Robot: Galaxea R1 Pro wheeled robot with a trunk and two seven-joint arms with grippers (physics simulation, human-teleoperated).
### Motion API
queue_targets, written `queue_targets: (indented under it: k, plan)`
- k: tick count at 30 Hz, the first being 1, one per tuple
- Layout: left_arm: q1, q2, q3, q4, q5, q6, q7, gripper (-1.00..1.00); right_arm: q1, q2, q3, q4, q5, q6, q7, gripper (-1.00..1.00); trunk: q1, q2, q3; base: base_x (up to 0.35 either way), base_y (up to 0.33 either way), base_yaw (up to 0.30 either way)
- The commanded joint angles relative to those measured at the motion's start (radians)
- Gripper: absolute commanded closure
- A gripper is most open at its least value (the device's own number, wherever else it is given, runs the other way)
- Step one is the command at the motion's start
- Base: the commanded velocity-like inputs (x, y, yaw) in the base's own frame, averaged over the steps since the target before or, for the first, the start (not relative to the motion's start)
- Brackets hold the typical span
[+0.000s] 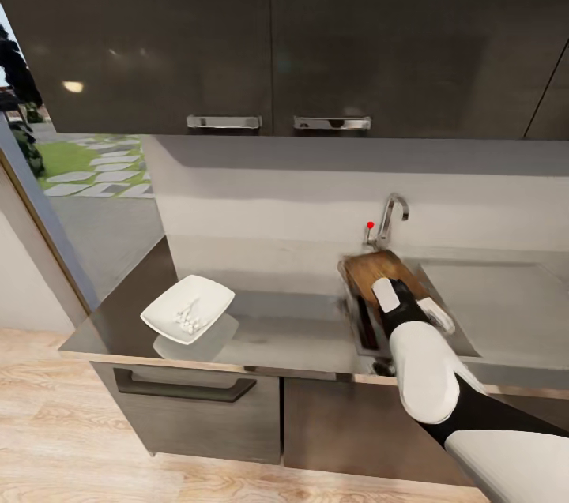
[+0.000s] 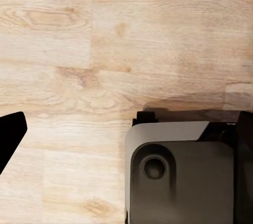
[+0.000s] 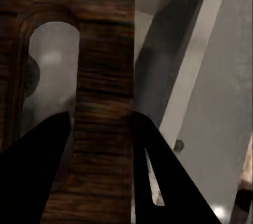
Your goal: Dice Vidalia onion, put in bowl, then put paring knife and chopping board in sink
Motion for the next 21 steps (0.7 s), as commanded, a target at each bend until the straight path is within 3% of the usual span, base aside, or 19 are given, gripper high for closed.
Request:
queue_targets:
  k: [1, 4, 7, 8, 11, 21]
  plan:
    - [-0.002, -0.001, -0.009, 0.005, 0.006, -0.007, 0.002, -1.0, -0.001, 0.001, 0.001, -0.043, -0.009, 0.009, -0.036, 1.0, 0.001, -0.002, -0.002, 0.0, 0.0, 0.0]
    - [-0.002, -0.009, -0.009, 0.005, 0.006, -0.007, 0.002, -1.0, -0.001, 0.001, 0.004, -0.175, -0.056, 0.016, -0.176, 1.0, 0.001, -0.002, -0.002, 0.0, 0.0, 0.0]
    - [-0.002, -0.016, -0.009, 0.005, 0.006, -0.007, 0.002, -1.0, -0.001, 0.001, 0.023, -0.282, -0.164, 0.048, -0.319, 1.0, 0.001, -0.002, -0.002, 0.0, 0.0, 0.0]
    - [-0.002, -0.017, -0.009, 0.005, 0.006, -0.007, 0.002, -1.0, -0.001, 0.001, 0.038, -0.294, -0.178, 0.059, -0.337, 1.0, 0.001, -0.002, -0.002, 0.005, -0.017, 0.0]
    - [-0.002, -0.018, -0.009, 0.005, 0.006, -0.007, 0.002, -1.0, -0.001, 0.001, 0.087, -0.311, -0.199, 0.075, -0.377, 1.0, 0.001, -0.002, -0.003, 0.108, -0.117, 0.0]
    - [-0.002, -0.018, -0.009, 0.005, 0.006, -0.007, 0.002, -1.0, -0.001, 0.001, 0.102, -0.303, -0.204, 0.075, -0.391, 1.0, 0.001, -0.002, -0.017, 0.123, -0.093, 0.0]
